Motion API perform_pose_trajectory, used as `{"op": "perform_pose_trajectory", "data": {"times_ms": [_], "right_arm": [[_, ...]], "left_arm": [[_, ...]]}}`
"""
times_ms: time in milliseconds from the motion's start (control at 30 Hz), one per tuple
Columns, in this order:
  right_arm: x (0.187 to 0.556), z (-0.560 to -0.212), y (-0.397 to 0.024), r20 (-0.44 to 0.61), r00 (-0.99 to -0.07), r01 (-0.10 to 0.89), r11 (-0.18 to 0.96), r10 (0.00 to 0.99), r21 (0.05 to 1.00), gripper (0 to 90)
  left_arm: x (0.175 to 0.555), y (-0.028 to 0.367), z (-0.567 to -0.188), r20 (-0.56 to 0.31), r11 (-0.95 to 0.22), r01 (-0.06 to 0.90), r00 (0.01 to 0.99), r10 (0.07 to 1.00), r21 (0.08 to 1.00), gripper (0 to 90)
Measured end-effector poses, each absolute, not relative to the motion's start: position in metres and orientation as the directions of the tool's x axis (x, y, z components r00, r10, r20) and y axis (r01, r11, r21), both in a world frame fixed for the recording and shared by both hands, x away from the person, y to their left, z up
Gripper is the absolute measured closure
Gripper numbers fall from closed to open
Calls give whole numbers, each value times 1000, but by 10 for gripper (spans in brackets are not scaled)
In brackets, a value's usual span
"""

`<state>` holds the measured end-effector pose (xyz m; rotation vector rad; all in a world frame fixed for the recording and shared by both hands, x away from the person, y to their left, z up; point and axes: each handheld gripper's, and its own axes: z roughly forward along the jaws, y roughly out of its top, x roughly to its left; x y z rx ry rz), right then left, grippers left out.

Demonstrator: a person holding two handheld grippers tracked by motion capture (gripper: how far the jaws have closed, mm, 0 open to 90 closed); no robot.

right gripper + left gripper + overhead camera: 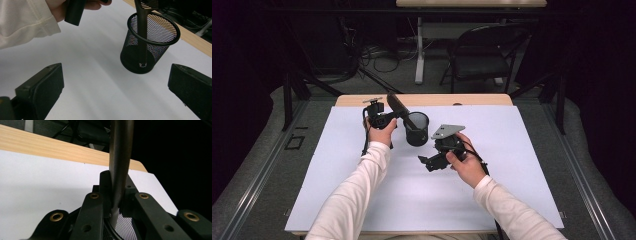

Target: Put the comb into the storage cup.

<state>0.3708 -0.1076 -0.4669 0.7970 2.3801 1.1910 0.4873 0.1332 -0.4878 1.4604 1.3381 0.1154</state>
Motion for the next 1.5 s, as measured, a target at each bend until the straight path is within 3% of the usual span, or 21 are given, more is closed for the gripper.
{"op": "perform_pose_trajectory", "data": {"times_ms": [267,533,1067,1500], "right_arm": [[371,-466,-108,-68,-776,322,487,627,811,1],[371,-467,-108,-68,-775,325,488,628,810,1],[371,-468,-108,-71,-773,326,491,630,808,1],[370,-468,-110,-71,-767,330,487,637,809,1]], "left_arm": [[486,131,-488,-521,228,616,350,778,754,694],[486,134,-489,-541,241,622,352,764,745,630],[482,138,-492,-536,223,625,371,758,748,416],[470,143,-483,-457,163,586,399,795,794,370]]}}
